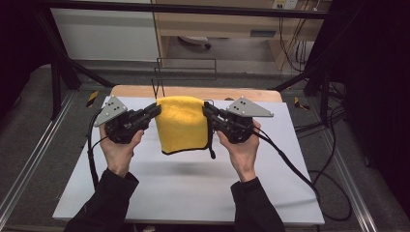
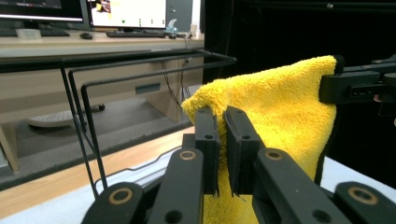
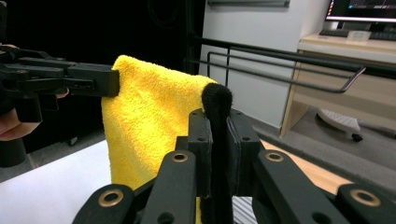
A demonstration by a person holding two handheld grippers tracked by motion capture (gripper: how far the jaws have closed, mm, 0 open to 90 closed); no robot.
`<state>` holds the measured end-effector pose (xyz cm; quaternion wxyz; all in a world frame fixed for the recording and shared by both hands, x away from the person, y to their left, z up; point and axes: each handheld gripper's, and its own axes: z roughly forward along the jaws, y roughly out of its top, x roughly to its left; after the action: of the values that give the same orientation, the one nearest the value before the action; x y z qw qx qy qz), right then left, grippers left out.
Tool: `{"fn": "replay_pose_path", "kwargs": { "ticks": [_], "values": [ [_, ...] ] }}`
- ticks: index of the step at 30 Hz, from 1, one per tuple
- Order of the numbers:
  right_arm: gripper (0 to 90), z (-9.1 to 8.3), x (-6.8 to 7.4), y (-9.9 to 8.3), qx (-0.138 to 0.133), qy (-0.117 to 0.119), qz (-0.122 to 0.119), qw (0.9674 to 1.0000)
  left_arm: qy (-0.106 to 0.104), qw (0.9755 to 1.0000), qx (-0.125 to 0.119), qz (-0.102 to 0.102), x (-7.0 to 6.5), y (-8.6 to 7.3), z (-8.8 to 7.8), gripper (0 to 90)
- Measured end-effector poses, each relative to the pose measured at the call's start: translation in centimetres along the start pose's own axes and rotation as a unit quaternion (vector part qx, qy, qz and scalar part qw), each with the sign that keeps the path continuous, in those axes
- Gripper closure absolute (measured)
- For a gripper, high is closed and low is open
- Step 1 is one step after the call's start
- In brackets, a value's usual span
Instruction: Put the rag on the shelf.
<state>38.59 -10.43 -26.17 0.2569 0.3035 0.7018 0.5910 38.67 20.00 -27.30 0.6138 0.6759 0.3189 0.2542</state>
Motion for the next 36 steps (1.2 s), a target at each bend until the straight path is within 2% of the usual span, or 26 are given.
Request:
{"fn": "replay_pose_path", "kwargs": {
  "ticks": [16, 36],
  "values": [
    [82.3, 0.3, -0.2, 1.6, -0.035, -0.01, -0.012, 0.9993, 0.007, 0.9994, -0.035, 0.004, 0.4, 1.7, 0.3, 84.2],
    [82.4, 0.8, -0.8, 4.5, -0.076, -0.027, -0.027, 0.9964, 0.016, 0.9973, -0.071, 0.012, 0.7, 4.9, 1.0, 84.2]
  ]
}}
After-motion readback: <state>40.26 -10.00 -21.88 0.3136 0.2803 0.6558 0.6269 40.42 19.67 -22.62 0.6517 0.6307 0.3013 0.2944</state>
